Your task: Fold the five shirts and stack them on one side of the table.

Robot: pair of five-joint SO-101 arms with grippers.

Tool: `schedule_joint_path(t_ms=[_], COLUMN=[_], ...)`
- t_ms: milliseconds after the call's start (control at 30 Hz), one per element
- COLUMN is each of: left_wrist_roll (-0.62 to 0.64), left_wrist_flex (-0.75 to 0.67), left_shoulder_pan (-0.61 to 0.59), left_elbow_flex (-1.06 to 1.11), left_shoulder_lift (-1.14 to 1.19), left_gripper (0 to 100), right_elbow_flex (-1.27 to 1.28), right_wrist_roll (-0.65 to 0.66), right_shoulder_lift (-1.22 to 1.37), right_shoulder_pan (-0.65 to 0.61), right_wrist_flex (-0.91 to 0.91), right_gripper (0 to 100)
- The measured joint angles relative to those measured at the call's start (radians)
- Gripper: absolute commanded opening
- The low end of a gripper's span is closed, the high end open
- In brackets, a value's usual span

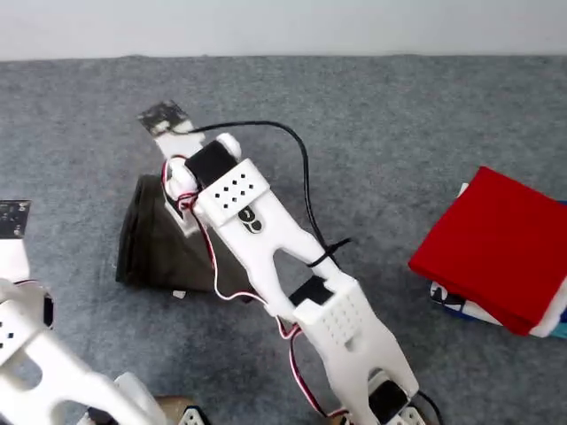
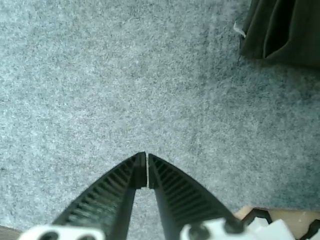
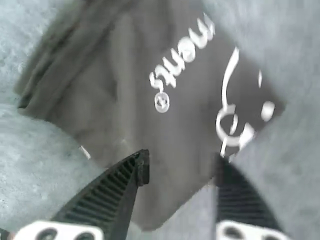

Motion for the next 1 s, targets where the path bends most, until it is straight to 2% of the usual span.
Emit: schedule_joint_path(t_ms=[167, 600, 667, 833, 867, 933, 1000], left_wrist_roll=[0.0, 0.0, 0.0, 0.0, 0.0, 0.0, 0.0], left_wrist_flex=[-0.023, -0.023, -0.023, -0.023, -0.023, -0.023, -0.023], left_shoulder_pan=[0.0, 0.0, 0.0, 0.0, 0.0, 0.0, 0.0], left_elbow_flex=[0.0, 0.0, 0.0, 0.0, 0.0, 0.0, 0.0], left_shoulder_lift=[0.0, 0.0, 0.0, 0.0, 0.0, 0.0, 0.0], left_gripper=[1, 1, 1, 1, 1, 1, 1], right_elbow_flex=[0.075, 0.072, 0.057, 0.054, 0.054, 0.054, 0.054], right_wrist_roll=[-0.098, -0.308, -0.322, -0.328, -0.325, -0.29, -0.252], right_shoulder_lift=[0.002, 0.265, 0.282, 0.302, 0.304, 0.304, 0.304], right_shoulder_pan=[0.0, 0.014, 0.021, 0.043, 0.048, 0.061, 0.084], right_wrist_flex=[0.0, -0.087, -0.086, -0.077, -0.075, -0.071, -0.055], right_gripper=[38.4, 37.9, 32.7, 3.4, 0.0, 3.5, 1.3])
